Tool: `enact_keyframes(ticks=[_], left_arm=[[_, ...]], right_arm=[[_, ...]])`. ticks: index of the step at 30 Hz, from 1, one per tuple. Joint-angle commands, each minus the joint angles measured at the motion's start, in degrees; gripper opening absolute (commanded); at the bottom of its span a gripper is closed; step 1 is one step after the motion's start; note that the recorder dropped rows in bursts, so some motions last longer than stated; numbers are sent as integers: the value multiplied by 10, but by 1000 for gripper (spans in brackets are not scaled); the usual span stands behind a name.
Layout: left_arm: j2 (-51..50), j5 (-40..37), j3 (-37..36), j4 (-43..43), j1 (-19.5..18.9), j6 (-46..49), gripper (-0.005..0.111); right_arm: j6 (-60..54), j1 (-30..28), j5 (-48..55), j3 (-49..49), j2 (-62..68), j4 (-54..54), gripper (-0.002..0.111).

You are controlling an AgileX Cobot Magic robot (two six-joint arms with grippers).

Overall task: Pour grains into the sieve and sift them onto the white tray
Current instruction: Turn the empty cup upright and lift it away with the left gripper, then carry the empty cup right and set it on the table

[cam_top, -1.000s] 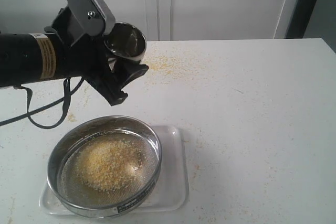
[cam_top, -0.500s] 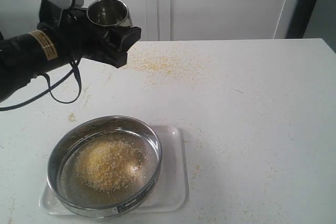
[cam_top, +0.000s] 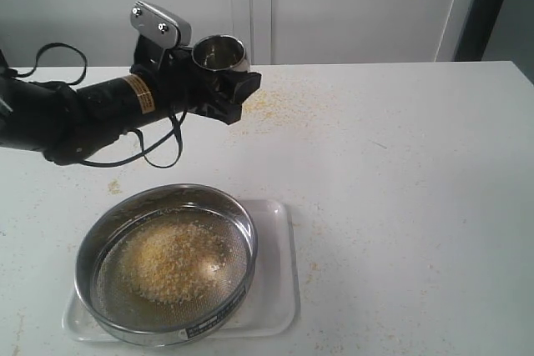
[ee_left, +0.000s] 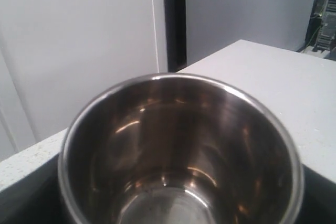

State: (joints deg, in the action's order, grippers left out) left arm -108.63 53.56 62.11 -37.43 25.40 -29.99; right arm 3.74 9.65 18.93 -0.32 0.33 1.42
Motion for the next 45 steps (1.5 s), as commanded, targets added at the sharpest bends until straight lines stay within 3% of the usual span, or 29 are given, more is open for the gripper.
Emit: enact_keyframes(ticks=[1,19,25,35,40,45], left_arm=[[-46,40,41,-21,6,-33,0],[-209,28,212,-29,114,-60,0],[-239,-102,270,-39,148,-75,0],[-291,-84,320,-37,154,-116,0],[-293,-135,320,-38,154,-124,0],[-298,-131,320,-46,154,-126,4]], right_arm=[[0,-5,-6,3,-3,1,0],[0,-5,-6,3,-3,1,0],[0,-5,-6,3,-3,1,0],[0,-5,-6,3,-3,1,0],[0,-5,-6,3,-3,1,0],[0,-5,-6,3,-3,1,0]])
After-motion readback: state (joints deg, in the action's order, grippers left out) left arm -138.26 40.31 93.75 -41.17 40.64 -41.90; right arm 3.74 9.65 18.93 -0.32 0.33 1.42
